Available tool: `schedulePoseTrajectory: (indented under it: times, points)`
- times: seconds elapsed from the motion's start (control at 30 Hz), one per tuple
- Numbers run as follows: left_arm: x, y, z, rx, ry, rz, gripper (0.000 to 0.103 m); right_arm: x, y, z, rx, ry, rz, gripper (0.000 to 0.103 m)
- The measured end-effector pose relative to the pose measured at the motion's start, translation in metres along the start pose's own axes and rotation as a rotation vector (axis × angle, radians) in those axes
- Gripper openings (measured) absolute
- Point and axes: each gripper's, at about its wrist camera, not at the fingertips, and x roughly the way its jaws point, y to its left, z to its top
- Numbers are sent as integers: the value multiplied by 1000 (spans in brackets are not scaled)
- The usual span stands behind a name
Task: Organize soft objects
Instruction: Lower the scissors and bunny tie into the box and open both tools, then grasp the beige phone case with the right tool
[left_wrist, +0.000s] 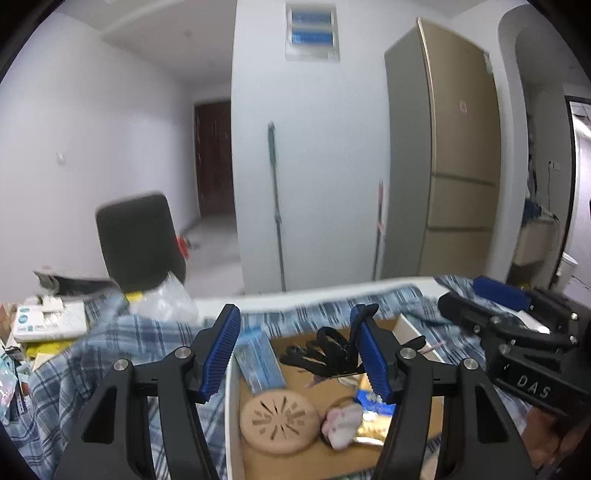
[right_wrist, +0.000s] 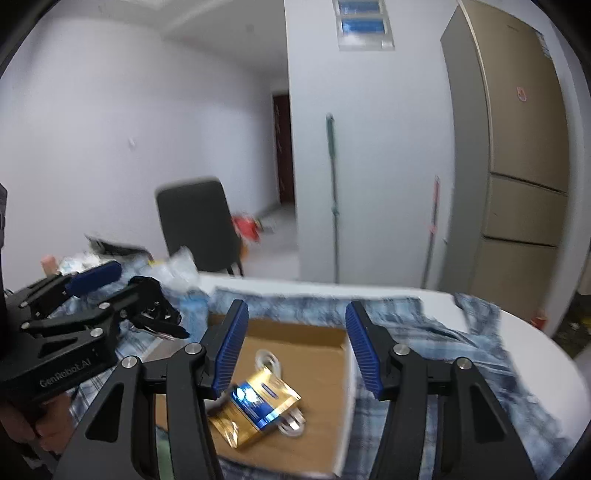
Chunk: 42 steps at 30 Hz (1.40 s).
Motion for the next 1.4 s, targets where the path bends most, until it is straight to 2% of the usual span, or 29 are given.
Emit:
schedulePoseTrajectory:
  times: [0.13, 0.27, 0.37, 0.4, 0.53, 0.87, 1.0, 1.07, 1.13, 1.2, 1.3, 1.4]
  points:
    - [15, 6, 12, -43, 151, -37, 62, -2, -10, 5, 49, 77, 31, 54]
    - [38, 9, 18, -54, 309, -71, 62, 8, -7, 1, -3, 184, -2, 54]
    - [61, 7, 19, -52, 520, -155, 62, 14, -9, -6, 0, 231, 11, 54]
    - [65, 10, 22, -73, 555, -167, 62, 15, -10, -7, -3, 234, 18, 54]
    - [61, 12, 35, -45, 542, -124, 62, 13, -10, -9, -6, 221, 16, 54]
    - [44, 15, 33, -47, 531, -134, 62, 1, -8, -6, -29, 237, 7, 54]
    - [23, -3, 10, 9, 531, -139, 62, -17, -4, -20, -74, 293, 29, 54]
    - [16, -14, -12, 41, 604, -206, 62, -25, -5, -31, -80, 339, 43, 54]
    - [6, -19, -31, 47, 645, -244, 62, -32, -2, -44, -112, 364, 20, 54]
    - [-6, -22, -45, 71, 653, -261, 62, -37, 1, -56, -150, 379, -2, 63]
    - [-17, -20, -62, 86, 674, -265, 62, -31, -2, -75, -137, 471, 29, 63]
    - [-25, -16, -74, 115, 669, -226, 62, -26, -1, -94, -138, 545, 50, 63]
